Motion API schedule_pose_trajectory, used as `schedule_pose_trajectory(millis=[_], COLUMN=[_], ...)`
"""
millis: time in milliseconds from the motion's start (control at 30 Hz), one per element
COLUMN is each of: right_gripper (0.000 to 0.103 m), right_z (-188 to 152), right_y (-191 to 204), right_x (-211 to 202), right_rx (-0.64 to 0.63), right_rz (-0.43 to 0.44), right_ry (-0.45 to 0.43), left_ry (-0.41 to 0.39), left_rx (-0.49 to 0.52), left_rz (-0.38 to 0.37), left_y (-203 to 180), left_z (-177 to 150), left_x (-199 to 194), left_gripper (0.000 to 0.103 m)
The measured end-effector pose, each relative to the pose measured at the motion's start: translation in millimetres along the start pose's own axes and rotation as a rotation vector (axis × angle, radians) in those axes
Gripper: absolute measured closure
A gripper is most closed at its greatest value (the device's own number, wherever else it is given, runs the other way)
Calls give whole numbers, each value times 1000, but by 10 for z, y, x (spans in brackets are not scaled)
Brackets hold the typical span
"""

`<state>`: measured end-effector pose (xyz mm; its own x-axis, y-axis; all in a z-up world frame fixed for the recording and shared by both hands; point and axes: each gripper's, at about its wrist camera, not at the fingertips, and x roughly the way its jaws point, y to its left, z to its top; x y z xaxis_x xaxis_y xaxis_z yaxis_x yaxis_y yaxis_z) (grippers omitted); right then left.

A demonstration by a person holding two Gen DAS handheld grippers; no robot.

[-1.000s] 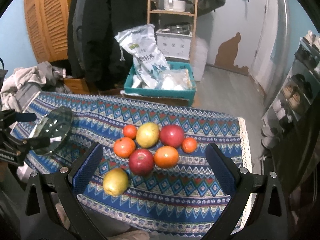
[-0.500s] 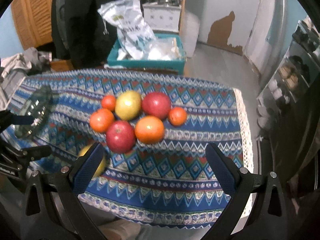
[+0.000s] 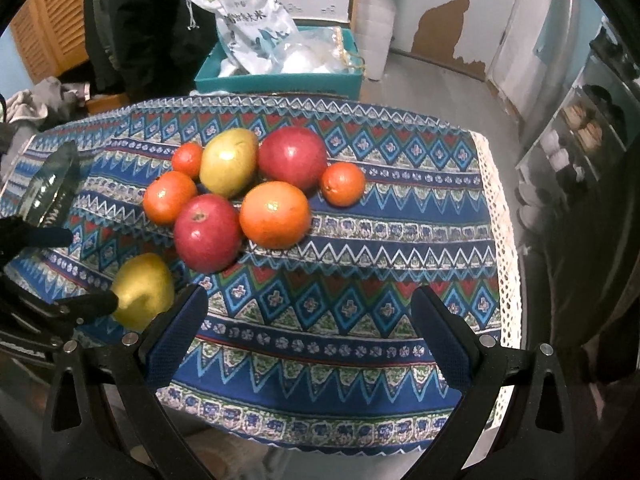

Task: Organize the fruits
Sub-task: 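Move the left tool to the green-yellow mango and grasp it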

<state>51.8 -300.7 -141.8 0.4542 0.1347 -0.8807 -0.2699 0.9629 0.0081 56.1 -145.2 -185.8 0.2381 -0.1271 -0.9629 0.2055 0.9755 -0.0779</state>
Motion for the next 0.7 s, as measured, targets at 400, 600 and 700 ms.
schedule_pose_trajectory(millis=[400, 600, 700], right_gripper=[3, 3, 3], right_z=[-35, 2, 26], right_y=[-46, -43, -27], right_x=[249, 303, 329], right_rx=[-3, -3, 0], right_rz=[-6, -4, 3], right_ry=[47, 56, 62], left_ry=[88, 151, 152], left_rx=[-12, -57, -48], left_rz=[-26, -112, -150], left_y=[-46, -26, -44], left_z=[42, 31, 32], left_x=[486, 707, 720], left_gripper=[1, 22, 34])
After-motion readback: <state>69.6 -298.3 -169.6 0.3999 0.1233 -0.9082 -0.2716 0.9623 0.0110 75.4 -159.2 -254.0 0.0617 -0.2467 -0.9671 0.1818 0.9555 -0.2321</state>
